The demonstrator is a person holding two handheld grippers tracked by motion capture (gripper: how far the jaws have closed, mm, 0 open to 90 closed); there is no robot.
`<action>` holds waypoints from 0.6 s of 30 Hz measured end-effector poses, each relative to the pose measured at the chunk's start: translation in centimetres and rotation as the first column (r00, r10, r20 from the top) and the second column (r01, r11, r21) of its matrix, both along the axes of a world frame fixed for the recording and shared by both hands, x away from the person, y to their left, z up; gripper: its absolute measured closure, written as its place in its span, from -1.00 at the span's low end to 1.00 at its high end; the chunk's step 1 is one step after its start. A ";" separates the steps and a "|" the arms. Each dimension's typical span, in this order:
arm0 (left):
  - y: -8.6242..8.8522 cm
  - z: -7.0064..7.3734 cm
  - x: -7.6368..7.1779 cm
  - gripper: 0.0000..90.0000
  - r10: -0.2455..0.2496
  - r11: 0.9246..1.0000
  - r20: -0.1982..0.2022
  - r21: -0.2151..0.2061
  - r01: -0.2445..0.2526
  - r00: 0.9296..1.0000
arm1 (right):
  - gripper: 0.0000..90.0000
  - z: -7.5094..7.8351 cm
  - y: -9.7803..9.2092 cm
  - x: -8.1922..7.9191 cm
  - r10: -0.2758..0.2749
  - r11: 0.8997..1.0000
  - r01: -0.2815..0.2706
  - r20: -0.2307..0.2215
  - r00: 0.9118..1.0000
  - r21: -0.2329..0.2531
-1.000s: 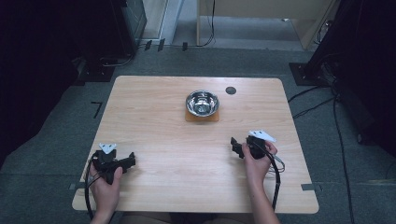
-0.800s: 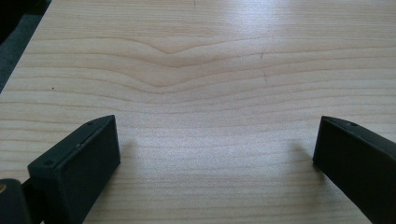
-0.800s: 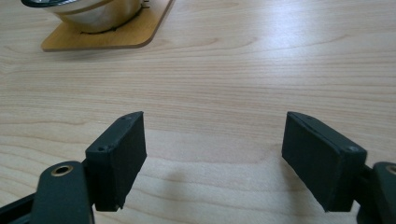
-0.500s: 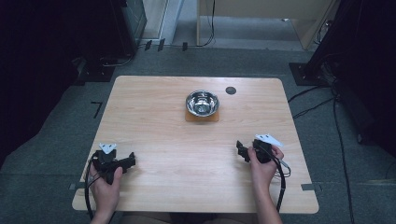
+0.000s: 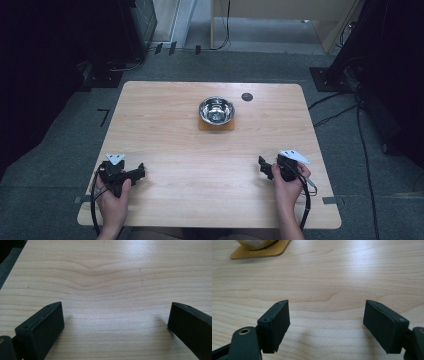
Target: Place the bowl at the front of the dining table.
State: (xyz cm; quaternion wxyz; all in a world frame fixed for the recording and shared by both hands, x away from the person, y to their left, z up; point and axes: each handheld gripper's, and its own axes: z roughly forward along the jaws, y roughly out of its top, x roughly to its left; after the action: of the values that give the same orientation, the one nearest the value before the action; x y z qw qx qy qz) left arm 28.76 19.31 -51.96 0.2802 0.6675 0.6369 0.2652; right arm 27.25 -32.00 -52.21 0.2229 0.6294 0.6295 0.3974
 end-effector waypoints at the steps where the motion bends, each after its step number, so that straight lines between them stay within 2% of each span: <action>1: 0.0 0.0 0.0 -0.99 0.000 1.000 0.000 0.000 0.000 1.000 | -0.52 0.0 -0.1 -0.1 -0.003 1.000 0.003 -0.001 1.000 0.000; 18: 0.0 0.0 0.0 -0.99 -0.001 1.000 -0.001 0.001 0.001 1.000 | -0.53 -0.1 -1.7 -2.1 -0.002 1.000 0.002 -0.021 1.000 -0.003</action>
State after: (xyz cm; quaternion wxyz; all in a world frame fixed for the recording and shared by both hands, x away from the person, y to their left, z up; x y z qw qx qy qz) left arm 28.75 19.32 -51.96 0.2796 0.6682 0.6365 0.2650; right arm 25.13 -33.74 -52.30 0.2176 0.6338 0.6317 0.3898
